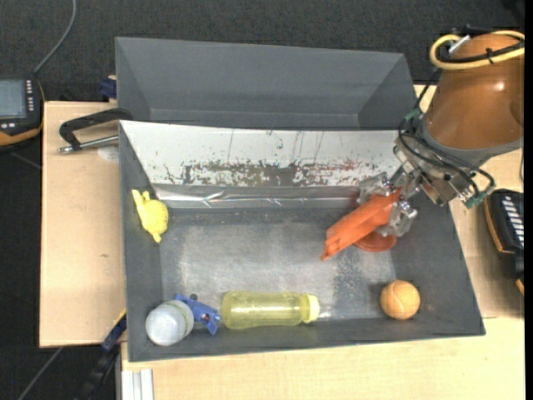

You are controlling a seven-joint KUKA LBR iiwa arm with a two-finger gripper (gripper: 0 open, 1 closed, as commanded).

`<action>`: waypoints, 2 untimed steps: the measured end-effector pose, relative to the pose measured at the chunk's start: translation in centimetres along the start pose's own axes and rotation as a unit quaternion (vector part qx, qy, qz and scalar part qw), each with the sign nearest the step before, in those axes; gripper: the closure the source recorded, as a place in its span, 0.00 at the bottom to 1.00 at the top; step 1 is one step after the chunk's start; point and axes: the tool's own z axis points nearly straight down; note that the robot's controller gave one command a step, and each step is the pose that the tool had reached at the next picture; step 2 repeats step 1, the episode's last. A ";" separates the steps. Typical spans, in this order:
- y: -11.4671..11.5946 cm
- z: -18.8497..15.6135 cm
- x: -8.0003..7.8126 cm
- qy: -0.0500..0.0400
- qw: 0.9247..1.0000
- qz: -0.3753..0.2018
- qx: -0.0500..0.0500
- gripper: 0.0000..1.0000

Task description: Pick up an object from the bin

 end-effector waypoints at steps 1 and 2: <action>-1.0 -5.5 -0.3 -0.003 1.000 0.000 0.002 1.00; -1.0 -5.5 -0.3 -0.003 1.000 0.000 0.002 1.00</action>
Offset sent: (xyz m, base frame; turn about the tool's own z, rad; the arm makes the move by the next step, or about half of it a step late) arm 0.0193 -0.0159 -0.1236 0.1592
